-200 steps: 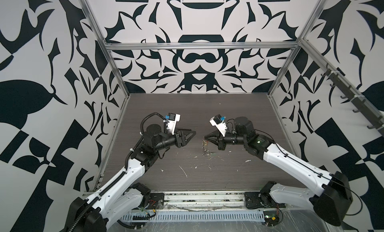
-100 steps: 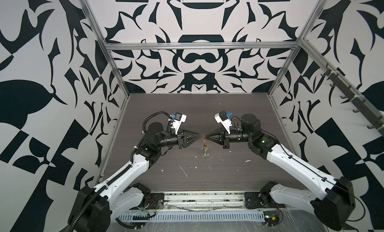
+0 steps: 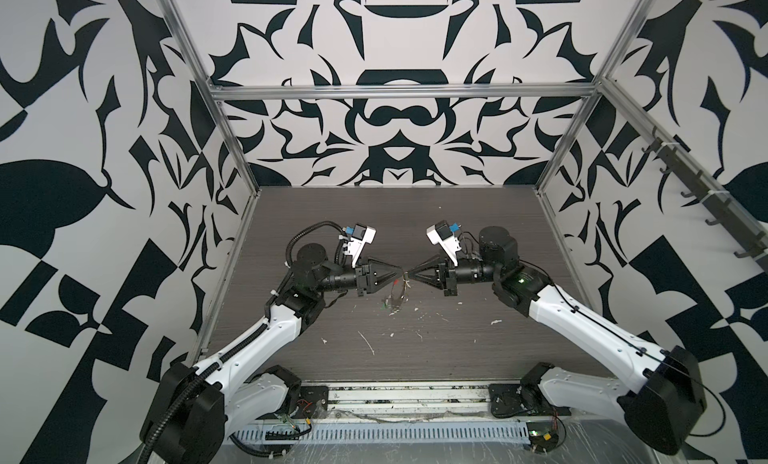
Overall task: Remove the keys from the keyring
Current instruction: 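Raise the keyring with the right gripper while the left gripper grasps its rim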
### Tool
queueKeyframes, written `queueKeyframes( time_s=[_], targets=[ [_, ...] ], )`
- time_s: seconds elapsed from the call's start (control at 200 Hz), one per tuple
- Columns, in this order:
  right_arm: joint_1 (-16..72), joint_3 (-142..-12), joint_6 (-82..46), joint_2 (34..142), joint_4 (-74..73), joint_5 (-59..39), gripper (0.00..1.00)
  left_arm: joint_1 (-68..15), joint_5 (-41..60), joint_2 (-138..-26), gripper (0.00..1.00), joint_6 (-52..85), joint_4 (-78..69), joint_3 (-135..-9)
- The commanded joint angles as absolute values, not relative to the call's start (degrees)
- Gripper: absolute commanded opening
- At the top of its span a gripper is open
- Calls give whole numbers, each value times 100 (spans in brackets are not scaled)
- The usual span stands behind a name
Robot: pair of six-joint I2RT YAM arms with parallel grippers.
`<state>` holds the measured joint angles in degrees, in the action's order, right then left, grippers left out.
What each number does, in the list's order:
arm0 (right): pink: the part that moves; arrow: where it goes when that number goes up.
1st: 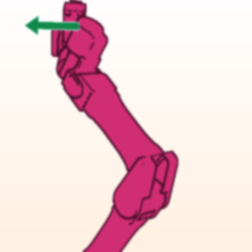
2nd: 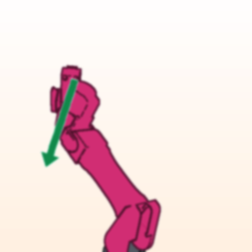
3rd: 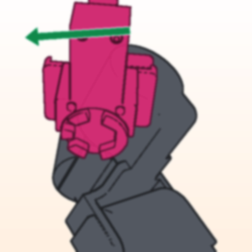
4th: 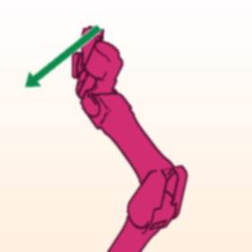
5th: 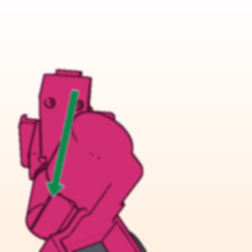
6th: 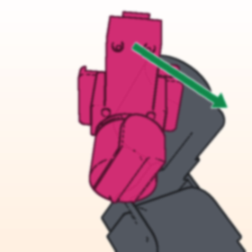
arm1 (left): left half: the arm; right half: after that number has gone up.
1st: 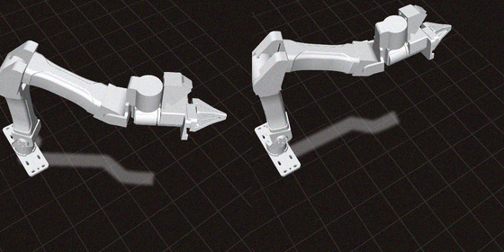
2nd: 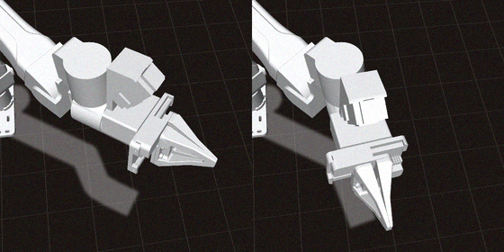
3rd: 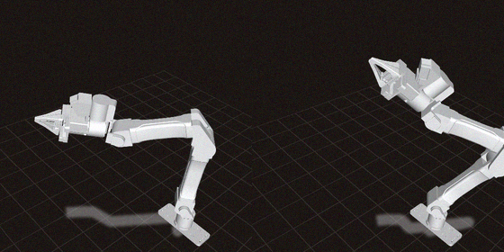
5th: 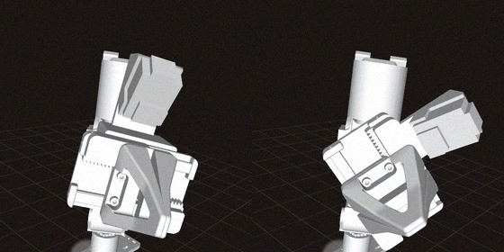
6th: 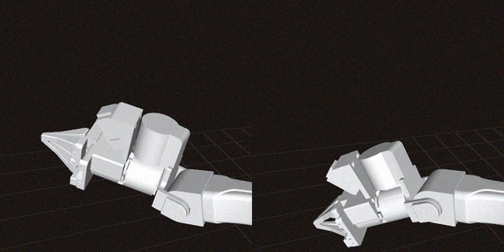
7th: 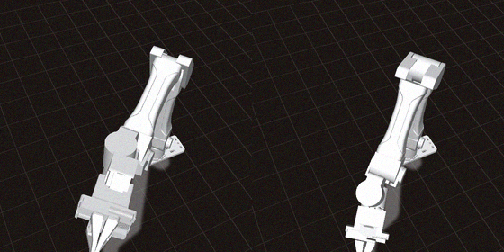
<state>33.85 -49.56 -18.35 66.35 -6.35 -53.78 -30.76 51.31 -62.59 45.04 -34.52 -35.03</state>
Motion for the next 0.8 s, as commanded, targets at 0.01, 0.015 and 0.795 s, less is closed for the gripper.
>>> queueKeyframes(
  time_s=[0.01,0.015,0.795],
  targets=[
    [3375,-5211,-1915,6583,-1027,-5473,0,-3111,5257,-6297,27,4562,-3683,-3753],
    [3375,-5212,-1920,6583,-1032,-5470,0,-3111,5256,-6304,27,4562,-3683,-3753],
    [3410,-5273,-2092,6533,-1272,-5490,0,-3145,5111,-6172,36,4245,-3183,-3829]
  ],
)
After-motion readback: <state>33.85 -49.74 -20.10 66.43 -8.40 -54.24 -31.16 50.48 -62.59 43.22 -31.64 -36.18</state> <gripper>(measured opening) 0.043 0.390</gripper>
